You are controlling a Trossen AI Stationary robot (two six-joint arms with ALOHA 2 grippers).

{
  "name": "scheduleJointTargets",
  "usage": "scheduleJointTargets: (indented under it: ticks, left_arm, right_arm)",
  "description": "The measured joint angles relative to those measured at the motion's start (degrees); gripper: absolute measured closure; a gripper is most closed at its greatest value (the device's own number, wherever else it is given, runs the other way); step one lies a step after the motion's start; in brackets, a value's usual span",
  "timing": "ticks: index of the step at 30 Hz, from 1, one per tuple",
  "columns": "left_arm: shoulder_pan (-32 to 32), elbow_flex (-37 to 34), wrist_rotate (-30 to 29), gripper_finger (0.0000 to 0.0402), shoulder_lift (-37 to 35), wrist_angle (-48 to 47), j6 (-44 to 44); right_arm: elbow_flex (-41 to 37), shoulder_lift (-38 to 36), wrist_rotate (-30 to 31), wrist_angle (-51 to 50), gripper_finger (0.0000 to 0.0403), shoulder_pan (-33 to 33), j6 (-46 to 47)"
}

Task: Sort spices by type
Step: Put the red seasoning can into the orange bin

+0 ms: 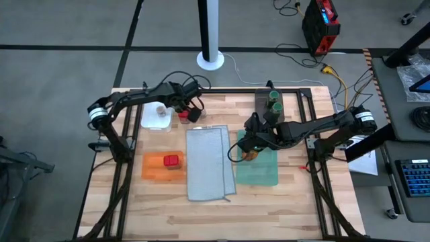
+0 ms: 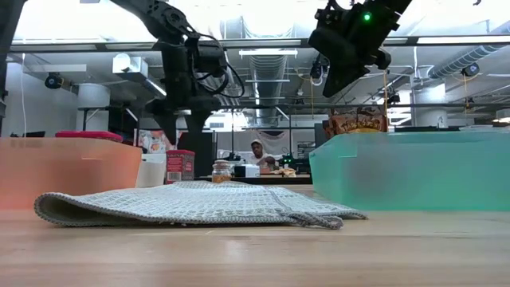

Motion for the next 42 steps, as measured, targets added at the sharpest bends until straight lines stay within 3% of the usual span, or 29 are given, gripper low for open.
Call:
scheduleJointTargets:
  ticks: [9, 42]
  left_arm:
    - [0.1, -0.4, -4.1, 0.0058, 0.8, 0.5, 0.0]
    - [0.3, -7.8, -2.5, 0.0058, 0.7, 8.1, 0.0]
  right_arm:
    - [0.0, 0.0, 0.0, 0.2, 0.0394, 0.0, -1.0]
    - [-0.7, 0.0, 0.0, 0.3, 0.0394, 0.0, -1.0]
